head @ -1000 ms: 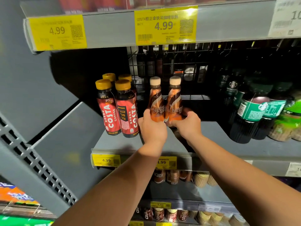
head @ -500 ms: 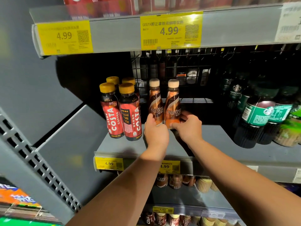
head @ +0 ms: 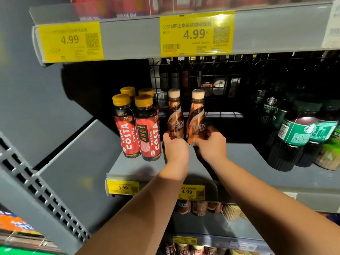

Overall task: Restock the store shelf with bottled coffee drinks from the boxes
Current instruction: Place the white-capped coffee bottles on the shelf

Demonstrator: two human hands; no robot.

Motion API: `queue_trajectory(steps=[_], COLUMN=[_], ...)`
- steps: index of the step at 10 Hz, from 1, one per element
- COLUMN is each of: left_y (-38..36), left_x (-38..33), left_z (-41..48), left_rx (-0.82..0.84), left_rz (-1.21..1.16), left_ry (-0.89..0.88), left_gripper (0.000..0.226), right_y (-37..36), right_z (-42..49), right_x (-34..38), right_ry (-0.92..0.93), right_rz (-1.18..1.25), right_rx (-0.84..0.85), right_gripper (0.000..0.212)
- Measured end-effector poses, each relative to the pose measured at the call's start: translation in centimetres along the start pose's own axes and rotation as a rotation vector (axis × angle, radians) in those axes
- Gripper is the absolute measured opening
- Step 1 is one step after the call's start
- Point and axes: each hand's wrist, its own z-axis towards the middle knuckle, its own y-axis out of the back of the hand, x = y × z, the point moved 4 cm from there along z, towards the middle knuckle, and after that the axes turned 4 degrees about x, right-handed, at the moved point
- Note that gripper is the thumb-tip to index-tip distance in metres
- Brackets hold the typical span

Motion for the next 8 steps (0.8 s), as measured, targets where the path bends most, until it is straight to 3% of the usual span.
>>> queue_trajectory(steps=[2, 4, 6, 8], left_y=[-0.1, 0.1, 0.3, -0.8], left_x=[-0.2, -0.4, -0.2, -0.2], left_z=[-0.5, -0.1, 0.2, -0.2], left_rx=[0.014, 0.032, 0.016, 0.062], left_rz=[-0.031, -0.085, -0.055, 0.002], left_ry=[0.004, 0.091, 0.037, 0.006], left_gripper=[0.054, 0.075, 0.047, 0.042], right_y=[0.0, -0.2, -0.3, -0.3], right_z=[0.0, 0.1, 0.2, 0.1], right_x=[0.1, -0.2, -0.1, 0.0], right_ry=[-0.026, -0.023, -0.015, 0.006], right_rz=[0.010, -0.016, 0.001, 0.005], right_rx=[-0.051, -0.026, -0.010, -0.012], right_gripper=[0.049, 0.039, 0.039, 0.037])
